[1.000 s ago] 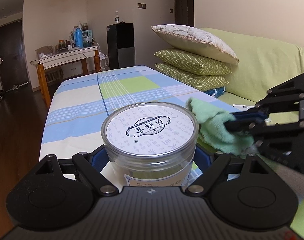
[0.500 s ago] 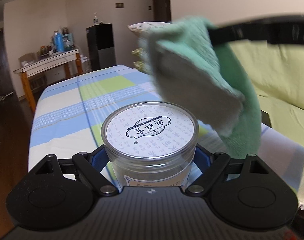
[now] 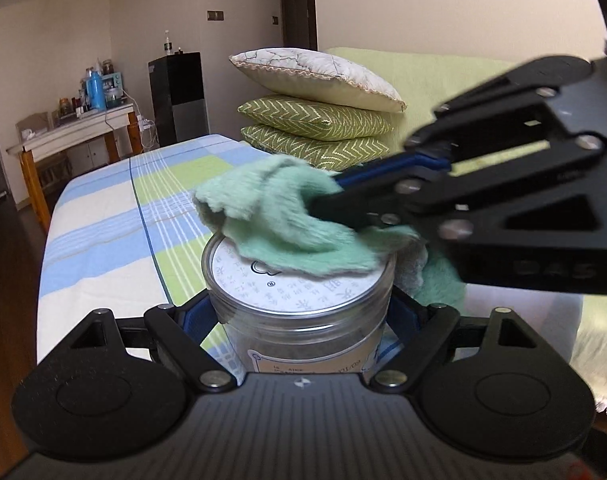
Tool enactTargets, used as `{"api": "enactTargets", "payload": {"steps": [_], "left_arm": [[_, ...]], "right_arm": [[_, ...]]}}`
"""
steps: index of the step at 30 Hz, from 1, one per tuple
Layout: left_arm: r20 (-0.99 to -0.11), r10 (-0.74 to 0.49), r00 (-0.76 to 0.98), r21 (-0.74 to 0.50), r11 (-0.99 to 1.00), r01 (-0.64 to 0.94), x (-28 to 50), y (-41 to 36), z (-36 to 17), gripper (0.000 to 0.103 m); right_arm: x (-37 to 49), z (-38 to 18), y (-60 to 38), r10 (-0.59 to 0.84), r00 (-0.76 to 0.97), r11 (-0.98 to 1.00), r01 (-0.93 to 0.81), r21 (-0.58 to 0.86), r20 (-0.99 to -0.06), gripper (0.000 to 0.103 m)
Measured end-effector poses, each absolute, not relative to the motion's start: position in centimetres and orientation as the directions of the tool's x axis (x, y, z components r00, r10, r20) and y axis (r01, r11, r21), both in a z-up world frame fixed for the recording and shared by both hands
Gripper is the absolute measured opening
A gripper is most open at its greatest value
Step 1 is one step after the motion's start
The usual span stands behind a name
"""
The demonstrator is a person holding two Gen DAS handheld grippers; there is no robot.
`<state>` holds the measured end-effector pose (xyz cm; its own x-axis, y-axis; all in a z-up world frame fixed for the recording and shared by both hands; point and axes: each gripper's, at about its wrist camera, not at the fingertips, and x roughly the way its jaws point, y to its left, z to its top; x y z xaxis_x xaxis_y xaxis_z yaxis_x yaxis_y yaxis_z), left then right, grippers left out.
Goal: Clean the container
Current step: 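Wipe the jar's white lid with the towel in the right gripper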
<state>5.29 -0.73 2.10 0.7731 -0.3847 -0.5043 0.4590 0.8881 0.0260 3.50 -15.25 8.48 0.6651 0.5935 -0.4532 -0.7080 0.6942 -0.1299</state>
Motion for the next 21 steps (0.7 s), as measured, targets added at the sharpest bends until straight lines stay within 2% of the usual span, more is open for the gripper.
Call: {"api": "enactTargets", "payload": {"steps": [7, 11, 21], "left_arm": [[-0.500, -0.401, 0.768, 0.012, 0.883, 0.469, 5.9, 0.2, 1.9, 0.086], [-0.495, -0.400, 0.771, 0.011, 0.885, 0.466, 5.9, 0.3, 1.8, 0.086], [-0.490, -0.403, 0.773, 0.003, 0.886, 0.464, 5.5, 0.4, 2.0, 0.086]], "right_arm": [[3.7, 7.1, -15.1, 0.631, 0.584, 0.632, -0.769, -0.099, -0.510, 0.004], [3.5, 7.5, -12.6, 0.649, 0.579, 0.629, -0.773, -0.079, -0.493, 0.004], [5.1, 6.6, -12.4, 0.571, 0.669, 0.696, -0.702, -0.150, -0.476, 0.003]]}}
